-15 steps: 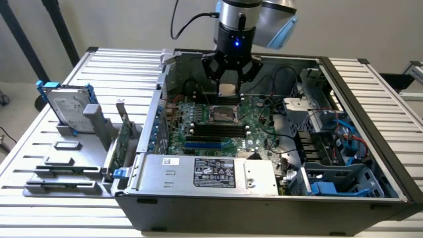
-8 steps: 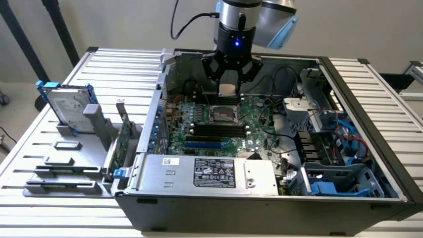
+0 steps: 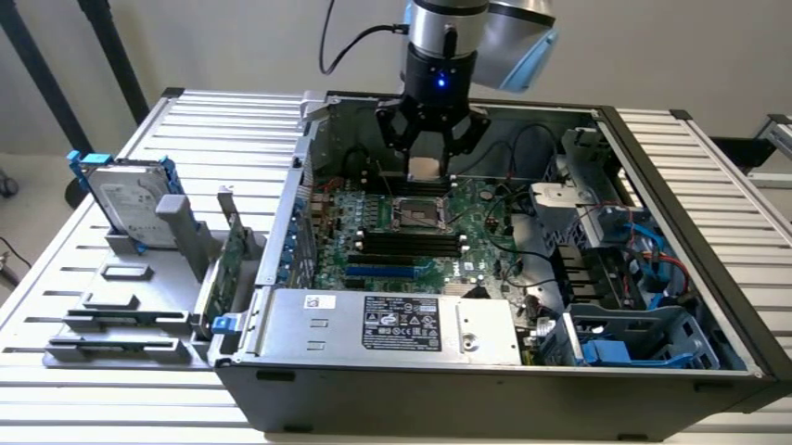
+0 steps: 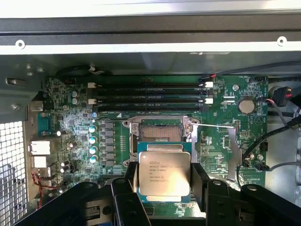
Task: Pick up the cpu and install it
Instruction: 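Place the cpu into insertion slot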
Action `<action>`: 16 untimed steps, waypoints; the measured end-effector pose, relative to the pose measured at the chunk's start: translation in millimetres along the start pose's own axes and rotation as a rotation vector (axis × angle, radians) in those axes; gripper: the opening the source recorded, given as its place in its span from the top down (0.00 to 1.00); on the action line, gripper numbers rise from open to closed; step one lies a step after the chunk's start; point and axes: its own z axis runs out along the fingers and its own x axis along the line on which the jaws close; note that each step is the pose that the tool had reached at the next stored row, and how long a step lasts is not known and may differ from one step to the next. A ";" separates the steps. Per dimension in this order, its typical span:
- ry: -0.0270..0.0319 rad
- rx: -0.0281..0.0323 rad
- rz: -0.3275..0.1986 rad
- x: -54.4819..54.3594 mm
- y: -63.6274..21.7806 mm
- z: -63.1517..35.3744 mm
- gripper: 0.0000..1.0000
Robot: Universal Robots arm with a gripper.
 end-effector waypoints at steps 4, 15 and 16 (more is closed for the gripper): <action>0.0044 0.0020 0.050 0.1 0.2 3.0 0.45; 0.0126 0.0016 0.235 -0.1 0.0 11.2 0.45; 0.0130 0.0014 0.252 0.0 -0.1 11.6 0.45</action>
